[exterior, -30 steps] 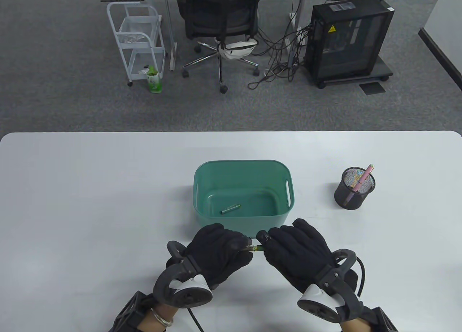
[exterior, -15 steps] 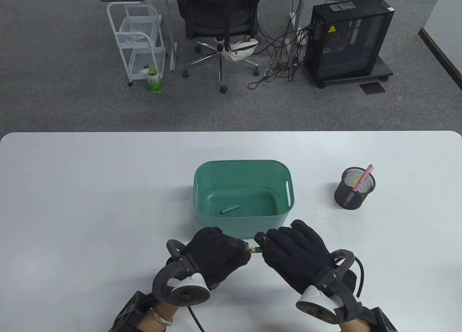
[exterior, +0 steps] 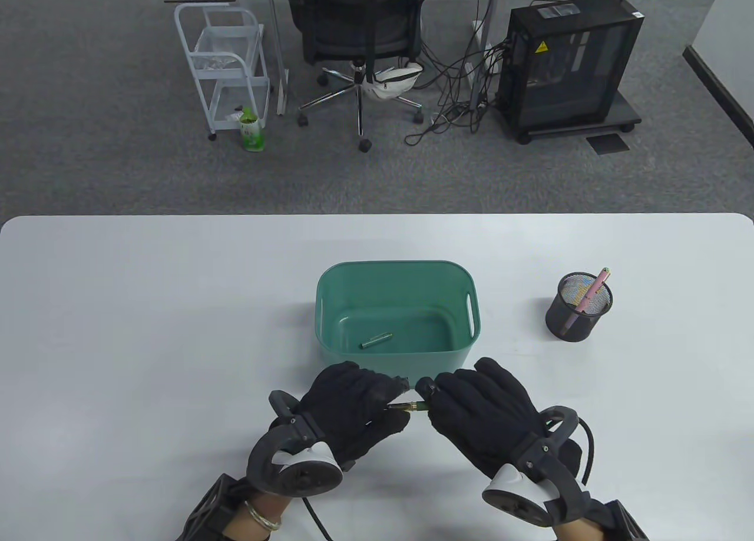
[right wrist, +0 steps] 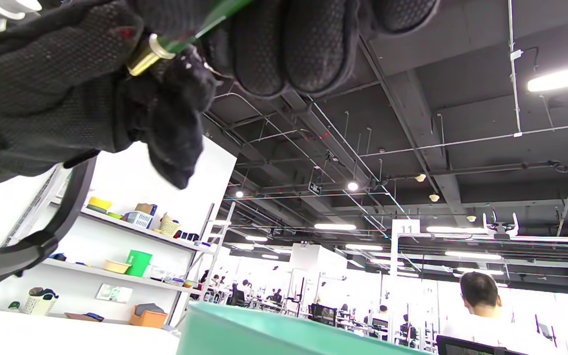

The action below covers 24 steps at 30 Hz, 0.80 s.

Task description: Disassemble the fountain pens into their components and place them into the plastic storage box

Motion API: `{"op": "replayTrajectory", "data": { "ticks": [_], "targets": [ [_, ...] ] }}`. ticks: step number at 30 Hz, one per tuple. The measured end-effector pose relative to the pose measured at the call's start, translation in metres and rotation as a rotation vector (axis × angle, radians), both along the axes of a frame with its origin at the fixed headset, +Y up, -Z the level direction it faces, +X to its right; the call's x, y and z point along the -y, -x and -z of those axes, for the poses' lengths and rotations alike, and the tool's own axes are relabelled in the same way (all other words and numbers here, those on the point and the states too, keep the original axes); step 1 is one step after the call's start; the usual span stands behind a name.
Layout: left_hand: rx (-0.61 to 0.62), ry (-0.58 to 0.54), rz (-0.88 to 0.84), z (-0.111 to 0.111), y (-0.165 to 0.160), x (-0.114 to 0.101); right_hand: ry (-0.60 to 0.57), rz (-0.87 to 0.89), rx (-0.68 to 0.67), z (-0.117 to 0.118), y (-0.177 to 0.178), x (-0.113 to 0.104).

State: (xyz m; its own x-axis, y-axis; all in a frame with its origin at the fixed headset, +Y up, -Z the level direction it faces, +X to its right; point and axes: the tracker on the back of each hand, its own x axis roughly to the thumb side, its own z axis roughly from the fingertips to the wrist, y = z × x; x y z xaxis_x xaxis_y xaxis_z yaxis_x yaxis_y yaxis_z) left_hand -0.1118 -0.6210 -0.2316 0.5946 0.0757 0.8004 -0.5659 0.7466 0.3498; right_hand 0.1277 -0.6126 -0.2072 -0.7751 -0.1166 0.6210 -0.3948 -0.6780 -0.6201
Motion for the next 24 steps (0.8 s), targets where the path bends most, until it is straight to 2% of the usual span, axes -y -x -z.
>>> {"op": "replayTrajectory", "data": {
  "ticks": [24],
  "targets": [
    [0.001,-0.016,0.025,-0.0030,-0.0035,-0.0013,0.002,0.018,0.007,0.0011,-0.0043,-0.0010]
  ]
}}
